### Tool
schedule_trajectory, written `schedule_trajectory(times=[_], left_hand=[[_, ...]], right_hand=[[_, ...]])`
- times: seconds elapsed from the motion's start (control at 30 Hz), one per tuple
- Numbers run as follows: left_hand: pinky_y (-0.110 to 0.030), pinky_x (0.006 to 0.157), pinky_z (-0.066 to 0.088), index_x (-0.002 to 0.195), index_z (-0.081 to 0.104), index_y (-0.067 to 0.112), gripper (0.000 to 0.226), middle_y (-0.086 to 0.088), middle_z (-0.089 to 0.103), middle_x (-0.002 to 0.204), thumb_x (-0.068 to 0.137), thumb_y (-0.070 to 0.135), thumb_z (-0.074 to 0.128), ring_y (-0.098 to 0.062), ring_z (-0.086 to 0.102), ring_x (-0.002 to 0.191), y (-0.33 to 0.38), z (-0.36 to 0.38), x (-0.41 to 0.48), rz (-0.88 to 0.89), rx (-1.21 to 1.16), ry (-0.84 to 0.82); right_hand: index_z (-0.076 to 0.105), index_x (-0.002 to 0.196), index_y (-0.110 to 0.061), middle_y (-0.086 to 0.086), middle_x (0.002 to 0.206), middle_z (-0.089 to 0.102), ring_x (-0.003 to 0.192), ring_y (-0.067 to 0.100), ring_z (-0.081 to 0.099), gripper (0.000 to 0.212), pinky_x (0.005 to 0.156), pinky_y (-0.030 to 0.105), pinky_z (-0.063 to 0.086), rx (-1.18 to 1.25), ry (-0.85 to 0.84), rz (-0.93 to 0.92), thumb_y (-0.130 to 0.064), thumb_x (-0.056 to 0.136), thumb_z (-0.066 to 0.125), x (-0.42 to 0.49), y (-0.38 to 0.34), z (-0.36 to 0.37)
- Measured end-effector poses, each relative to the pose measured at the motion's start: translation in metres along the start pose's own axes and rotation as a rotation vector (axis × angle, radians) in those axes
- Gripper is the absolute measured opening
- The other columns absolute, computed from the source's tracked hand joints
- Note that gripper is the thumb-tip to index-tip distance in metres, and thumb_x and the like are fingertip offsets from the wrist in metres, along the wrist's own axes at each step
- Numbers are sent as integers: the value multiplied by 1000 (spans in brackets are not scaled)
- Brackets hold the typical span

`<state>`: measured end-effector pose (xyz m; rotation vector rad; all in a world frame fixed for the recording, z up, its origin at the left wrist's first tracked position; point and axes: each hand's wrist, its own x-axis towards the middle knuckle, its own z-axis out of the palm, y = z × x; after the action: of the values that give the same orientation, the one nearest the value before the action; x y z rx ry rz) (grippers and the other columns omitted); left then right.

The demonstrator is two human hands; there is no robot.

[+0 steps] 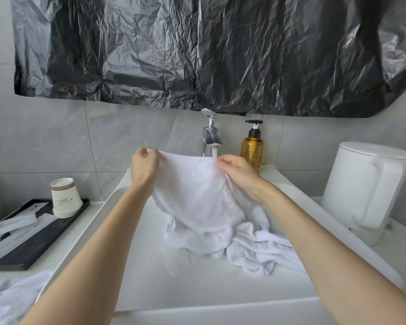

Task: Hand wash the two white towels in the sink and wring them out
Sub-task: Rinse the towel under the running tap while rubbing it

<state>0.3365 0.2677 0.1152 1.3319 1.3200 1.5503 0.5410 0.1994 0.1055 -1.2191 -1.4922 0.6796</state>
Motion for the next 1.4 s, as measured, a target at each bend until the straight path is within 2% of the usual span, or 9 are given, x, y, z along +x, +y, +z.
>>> schedule_trajectory(times=[0.17, 0.3, 0.5, 0.67, 0.8, 0.93, 1.03, 1.17, 1.4], left_hand=[[-35, 117, 22, 125, 61, 18, 32, 0, 41, 140, 99, 32, 48, -14, 38, 132, -11, 22, -16, 303, 389, -415], [-33, 109, 33, 123, 64, 19, 48, 11, 60, 125, 97, 53, 41, -7, 52, 118, -7, 33, -33, 99, 215, -855], [-29, 67, 31, 70, 45, 23, 21, 9, 48, 63, 91, 26, 45, -9, 44, 64, 5, 30, -36, -73, -91, -649], [-32, 74, 33, 94, 57, 15, 38, -6, 49, 95, 64, 38, 53, -19, 44, 87, 17, 13, -23, -189, -341, -371], [-30, 70, 39, 84, 55, 15, 11, -2, 53, 83, 86, 25, 52, -16, 52, 77, 35, -1, -13, -141, -471, -206], [-30, 70, 38, 79, 52, 21, 14, 3, 48, 82, 91, 28, 49, -13, 48, 77, 45, -15, 0, -70, -549, -65], [-35, 72, 35, 82, 49, 22, 21, 0, 46, 90, 75, 41, 47, -16, 43, 84, 33, -17, 7, -32, -452, -46], [-33, 71, 40, 94, 52, 14, 26, 2, 66, 92, 81, 28, 34, -21, 52, 85, 13, -6, 2, -24, -283, -87], [-26, 62, 36, 93, 45, 19, 16, -7, 62, 103, 93, 19, 28, -18, 48, 77, 1, 0, 0, -85, -157, -61]], right_hand=[[63, 105, -13, -2, 98, 62, 90, 5, 53, 16, 82, 18, 41, -67, -82, -79, -16, 101, 48, -2, 0, 3], [62, 110, -12, -7, 94, 62, 82, -4, 53, 18, 72, 7, 39, -82, -25, -143, -15, 102, 47, -3, -4, -2], [52, 102, -15, -3, 94, 57, 84, 10, 51, 7, 75, 25, 39, -394, -77, -43, -19, 98, 48, -3, 11, 0], [53, 101, 1, -6, 94, 59, 84, 6, 52, 34, 76, 29, 38, -410, -215, 94, -32, 92, 56, -11, 16, 10], [51, 101, -20, -5, 110, 57, 96, 15, 56, 25, 80, 33, 42, -509, -261, 24, -43, 92, 56, -15, 16, 13], [57, 95, -18, 0, 83, 62, 74, 17, 60, 37, 69, 34, 46, -484, -226, -49, -55, 92, 52, -14, 12, 18], [50, 73, -7, -3, 68, 37, 60, 8, 35, 41, 58, 28, 24, -336, -129, -81, -41, 94, 58, -9, 5, 8], [54, 100, 18, 3, 80, 42, 74, 16, 37, 39, 66, 30, 26, -180, -57, 18, -20, 93, 61, -7, 1, -8], [71, 111, -17, -4, 112, 70, 115, 13, 59, 46, 106, 33, 41, 11, -54, 188, -45, 75, 73, 0, 4, -9]])
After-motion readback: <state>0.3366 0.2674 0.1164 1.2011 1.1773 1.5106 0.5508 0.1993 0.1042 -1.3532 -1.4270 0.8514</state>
